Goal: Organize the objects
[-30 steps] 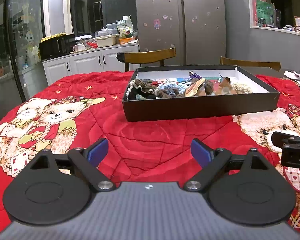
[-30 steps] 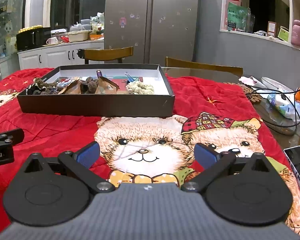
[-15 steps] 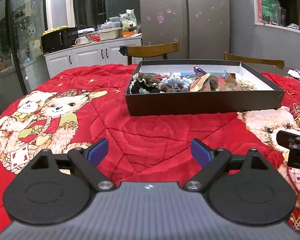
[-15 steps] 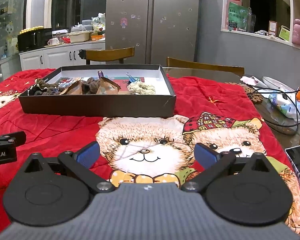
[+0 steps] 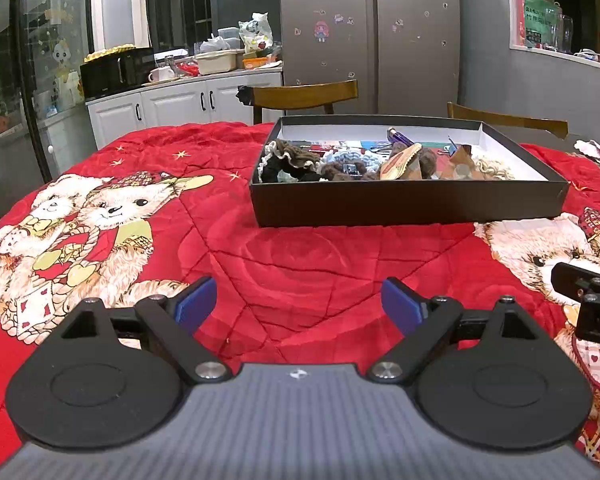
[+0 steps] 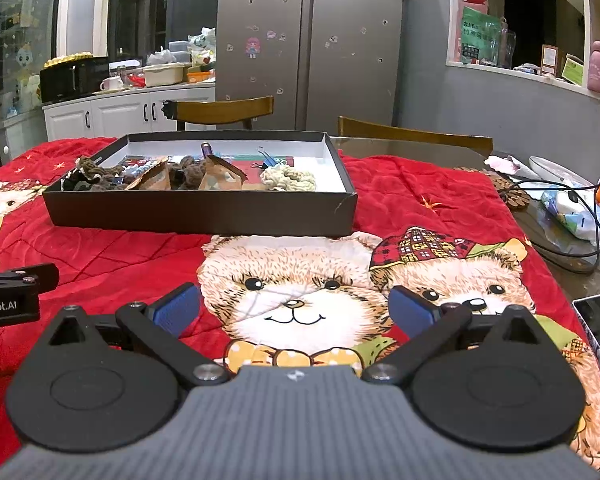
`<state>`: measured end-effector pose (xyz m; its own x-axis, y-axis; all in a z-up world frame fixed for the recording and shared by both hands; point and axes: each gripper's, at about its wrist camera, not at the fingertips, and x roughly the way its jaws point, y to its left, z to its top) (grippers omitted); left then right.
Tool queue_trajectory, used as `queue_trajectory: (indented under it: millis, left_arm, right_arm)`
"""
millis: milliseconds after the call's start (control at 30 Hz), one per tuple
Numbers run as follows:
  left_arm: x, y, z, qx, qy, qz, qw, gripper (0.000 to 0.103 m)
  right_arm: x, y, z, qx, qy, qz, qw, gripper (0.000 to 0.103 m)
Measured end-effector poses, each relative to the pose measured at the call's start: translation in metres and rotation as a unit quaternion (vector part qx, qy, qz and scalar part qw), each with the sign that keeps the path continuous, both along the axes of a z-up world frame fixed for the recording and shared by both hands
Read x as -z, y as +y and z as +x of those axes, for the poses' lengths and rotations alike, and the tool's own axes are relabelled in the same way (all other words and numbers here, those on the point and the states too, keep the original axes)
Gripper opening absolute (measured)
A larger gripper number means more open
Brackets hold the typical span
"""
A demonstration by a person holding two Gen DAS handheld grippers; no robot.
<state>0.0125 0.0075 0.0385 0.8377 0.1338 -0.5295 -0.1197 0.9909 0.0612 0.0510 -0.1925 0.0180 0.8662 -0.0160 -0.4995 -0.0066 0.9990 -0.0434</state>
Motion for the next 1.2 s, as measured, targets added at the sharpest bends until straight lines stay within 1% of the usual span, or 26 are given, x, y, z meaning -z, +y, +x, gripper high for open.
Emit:
queue_trajectory:
  millis: [867,1200]
  left_arm:
    - [0.0009,0.0023,0.0017,0.002,0.004,-0.014,0.9999,0.092]
    - [0.0006,0.0013,0.0011,0.003,0.003,-0.013,0.9999,0.092]
  right_arm:
    - [0.0001,-0.0003,-0.0002,-0.001,-0.001,0.002,1.0,0.103]
    - [0.0004,-0.0008,0.0002,-0.002,0.0,0.002,1.0,0.103]
